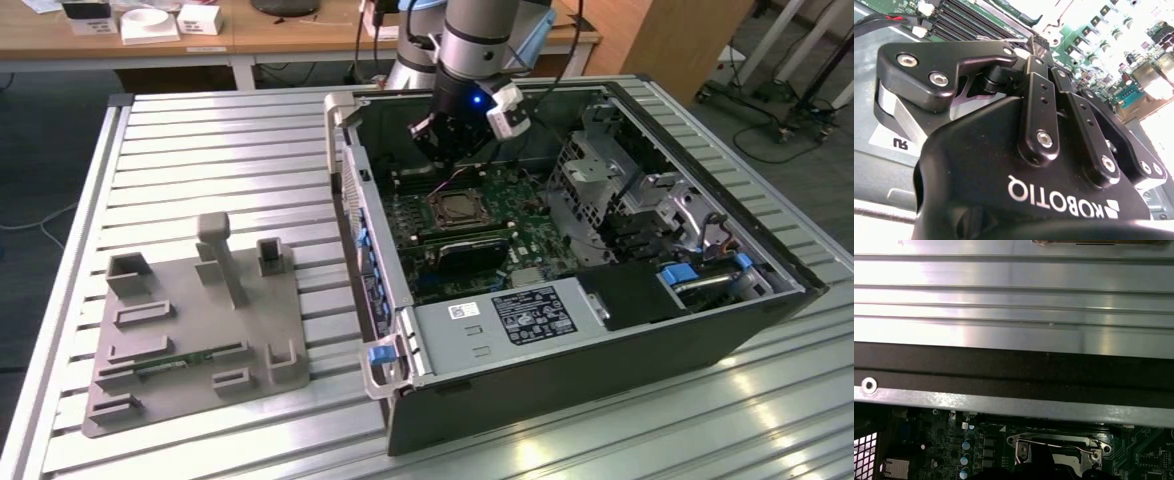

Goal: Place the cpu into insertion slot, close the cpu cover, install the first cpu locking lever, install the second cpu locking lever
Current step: 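Install the first cpu locking lever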

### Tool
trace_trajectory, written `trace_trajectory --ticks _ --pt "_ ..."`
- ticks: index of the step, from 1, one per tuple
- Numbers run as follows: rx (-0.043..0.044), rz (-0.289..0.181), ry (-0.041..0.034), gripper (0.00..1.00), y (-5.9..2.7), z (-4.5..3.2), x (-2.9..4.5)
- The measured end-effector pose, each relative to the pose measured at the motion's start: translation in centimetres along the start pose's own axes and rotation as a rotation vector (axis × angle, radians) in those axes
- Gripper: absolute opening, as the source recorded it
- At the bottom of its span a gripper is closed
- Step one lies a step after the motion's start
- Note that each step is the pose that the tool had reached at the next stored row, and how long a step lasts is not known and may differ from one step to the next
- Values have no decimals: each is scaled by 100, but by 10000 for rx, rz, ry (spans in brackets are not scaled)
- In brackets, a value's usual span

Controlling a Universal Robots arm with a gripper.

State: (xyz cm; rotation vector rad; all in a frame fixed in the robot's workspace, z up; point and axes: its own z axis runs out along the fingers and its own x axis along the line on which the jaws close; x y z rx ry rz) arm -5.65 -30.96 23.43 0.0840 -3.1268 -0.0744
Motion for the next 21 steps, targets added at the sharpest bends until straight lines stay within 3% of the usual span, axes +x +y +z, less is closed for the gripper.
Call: trace_trajectory --ticks 12,21 --pt "0 0 -1 10 66 110 -50" --pt "1 2 0 10 63 175 -91"
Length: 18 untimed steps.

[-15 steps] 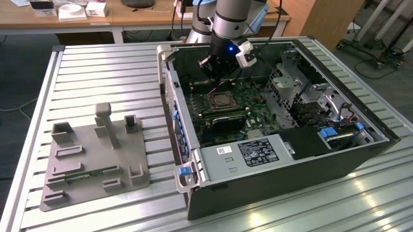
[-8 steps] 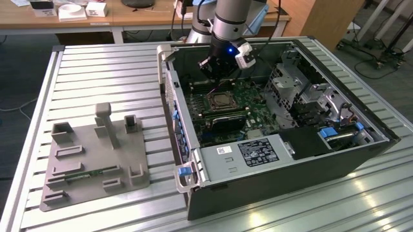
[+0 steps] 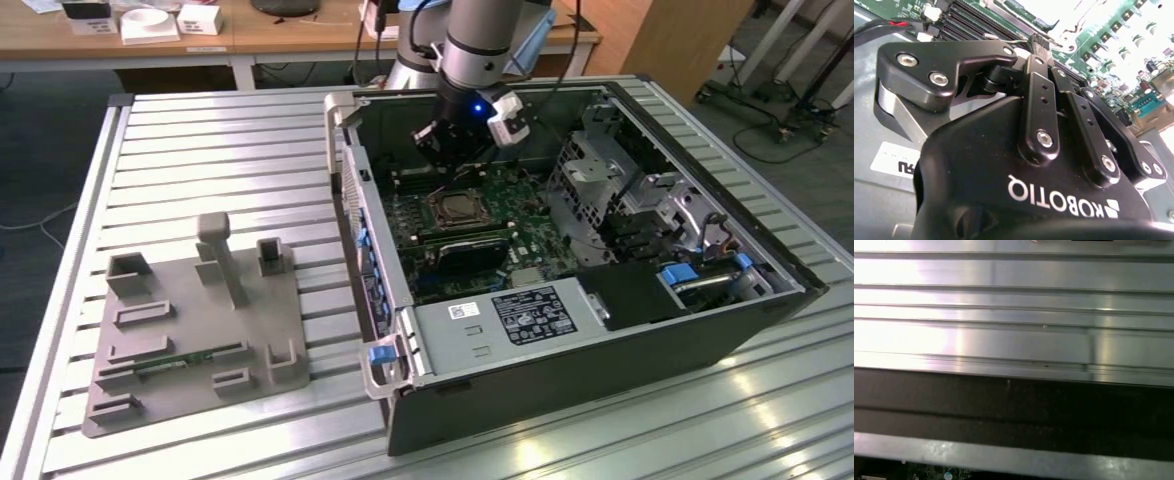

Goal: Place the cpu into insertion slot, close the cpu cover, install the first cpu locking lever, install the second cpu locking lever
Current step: 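Install the first cpu locking lever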

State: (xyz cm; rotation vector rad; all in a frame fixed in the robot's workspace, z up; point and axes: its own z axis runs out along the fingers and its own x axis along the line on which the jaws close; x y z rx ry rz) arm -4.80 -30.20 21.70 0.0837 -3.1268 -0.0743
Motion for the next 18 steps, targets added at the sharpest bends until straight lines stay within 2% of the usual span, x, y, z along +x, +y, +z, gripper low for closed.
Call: trace_trajectory --ticks 18 --pt "1 -1 1 10 -4 65 -132"
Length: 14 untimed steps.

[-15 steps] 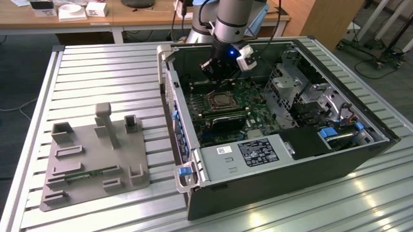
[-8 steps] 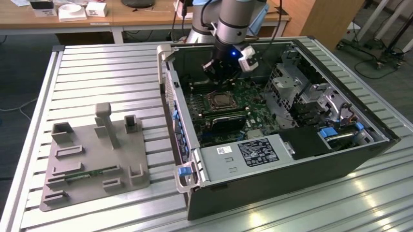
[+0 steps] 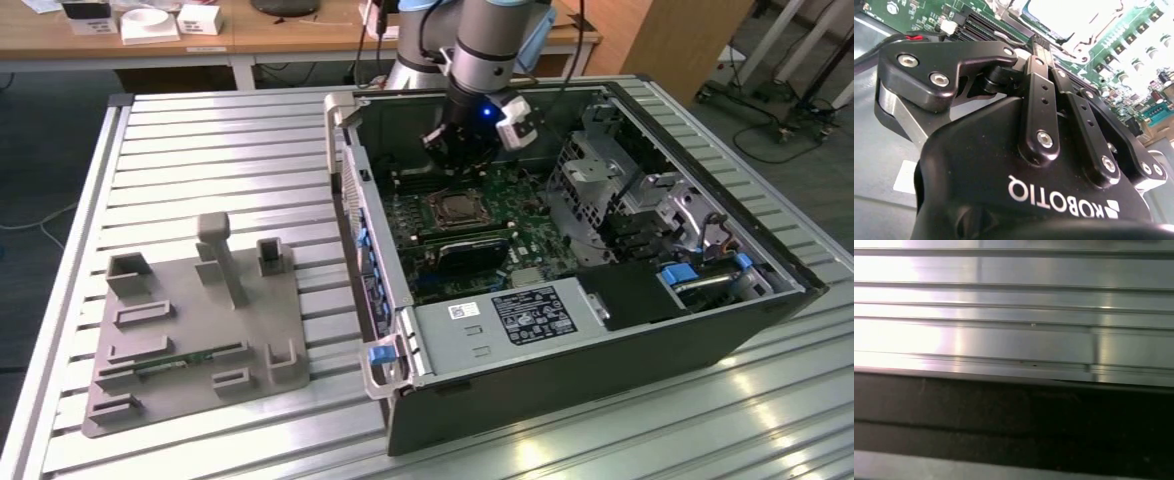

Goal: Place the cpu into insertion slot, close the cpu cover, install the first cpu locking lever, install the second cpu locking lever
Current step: 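Install the first cpu locking lever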

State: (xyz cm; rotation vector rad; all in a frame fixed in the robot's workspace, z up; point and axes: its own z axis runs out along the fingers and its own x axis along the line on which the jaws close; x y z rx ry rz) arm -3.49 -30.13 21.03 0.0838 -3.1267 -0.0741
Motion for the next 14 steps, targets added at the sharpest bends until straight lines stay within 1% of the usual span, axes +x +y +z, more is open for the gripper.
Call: trace_trajectory --ticks 14 --pt "0 1 -1 10 10 25 -78"
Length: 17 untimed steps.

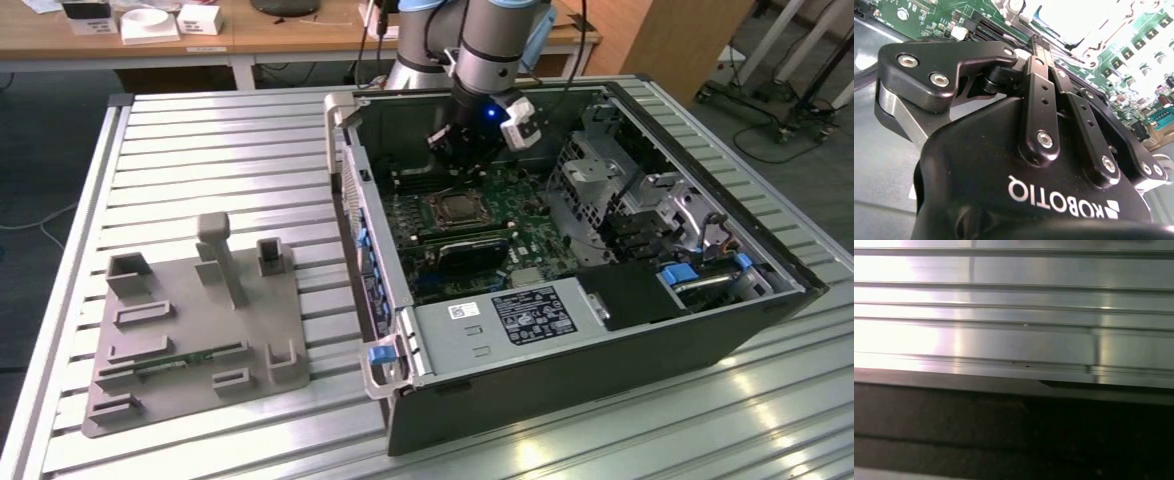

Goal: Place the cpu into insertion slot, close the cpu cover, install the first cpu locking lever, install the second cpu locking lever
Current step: 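Install the first cpu locking lever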

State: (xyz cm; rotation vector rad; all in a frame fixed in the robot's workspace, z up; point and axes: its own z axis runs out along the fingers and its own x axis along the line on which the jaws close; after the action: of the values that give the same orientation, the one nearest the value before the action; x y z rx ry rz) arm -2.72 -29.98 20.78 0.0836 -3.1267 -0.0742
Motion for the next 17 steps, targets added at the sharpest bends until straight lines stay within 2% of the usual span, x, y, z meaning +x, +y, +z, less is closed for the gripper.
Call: trace_trajectory --ticks 17 --pt "2 0 1 10 29 54 -79"
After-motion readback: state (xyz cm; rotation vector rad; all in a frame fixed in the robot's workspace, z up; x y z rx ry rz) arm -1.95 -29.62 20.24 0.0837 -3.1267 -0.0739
